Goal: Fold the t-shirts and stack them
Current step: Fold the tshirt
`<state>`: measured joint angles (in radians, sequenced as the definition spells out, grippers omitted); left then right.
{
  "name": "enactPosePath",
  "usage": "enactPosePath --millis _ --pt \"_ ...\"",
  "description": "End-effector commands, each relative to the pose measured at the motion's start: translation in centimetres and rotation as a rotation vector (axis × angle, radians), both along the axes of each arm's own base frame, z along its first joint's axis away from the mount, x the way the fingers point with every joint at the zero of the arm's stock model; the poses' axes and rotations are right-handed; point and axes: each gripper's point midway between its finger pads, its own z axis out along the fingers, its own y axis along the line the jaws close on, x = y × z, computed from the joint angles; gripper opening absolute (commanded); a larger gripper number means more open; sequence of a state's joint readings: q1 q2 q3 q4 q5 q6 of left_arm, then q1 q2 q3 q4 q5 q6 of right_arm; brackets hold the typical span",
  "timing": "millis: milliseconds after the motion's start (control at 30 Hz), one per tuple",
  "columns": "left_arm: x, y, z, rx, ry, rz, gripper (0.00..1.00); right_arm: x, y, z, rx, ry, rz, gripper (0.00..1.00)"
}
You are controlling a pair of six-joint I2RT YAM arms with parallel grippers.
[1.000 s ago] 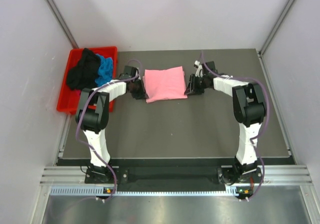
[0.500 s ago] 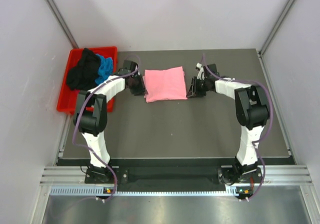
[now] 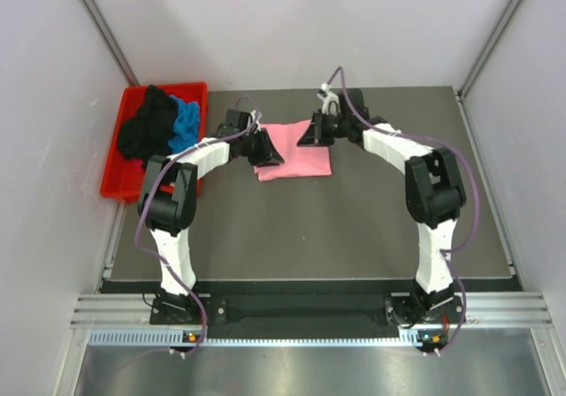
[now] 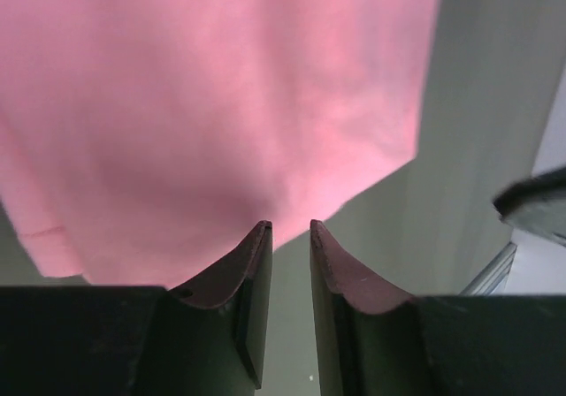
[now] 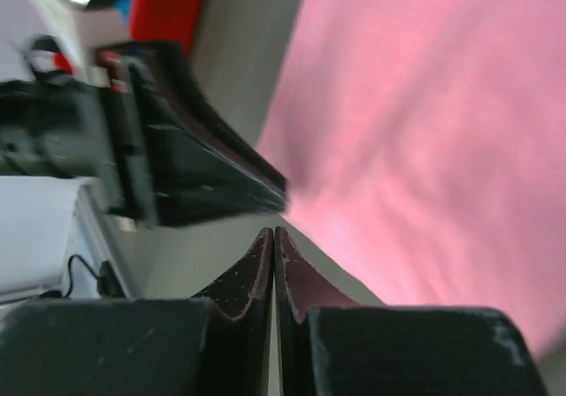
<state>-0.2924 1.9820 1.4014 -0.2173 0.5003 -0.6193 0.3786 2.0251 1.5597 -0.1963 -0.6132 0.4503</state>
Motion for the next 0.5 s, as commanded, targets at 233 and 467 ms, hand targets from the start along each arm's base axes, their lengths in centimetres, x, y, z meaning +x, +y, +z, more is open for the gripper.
enactPosePath --millis 233,467 --pt "-2.3 2.7 -7.1 0.134 0.127 0.083 0.29 -1.1 3.3 -8.9 0.086 0.18 0.113 0.0" --pt "-2.0 4.3 -7.0 0.224 0.128 0.131 0.29 -0.5 0.0 -9.8 0.02 0.178 0.038 0.0"
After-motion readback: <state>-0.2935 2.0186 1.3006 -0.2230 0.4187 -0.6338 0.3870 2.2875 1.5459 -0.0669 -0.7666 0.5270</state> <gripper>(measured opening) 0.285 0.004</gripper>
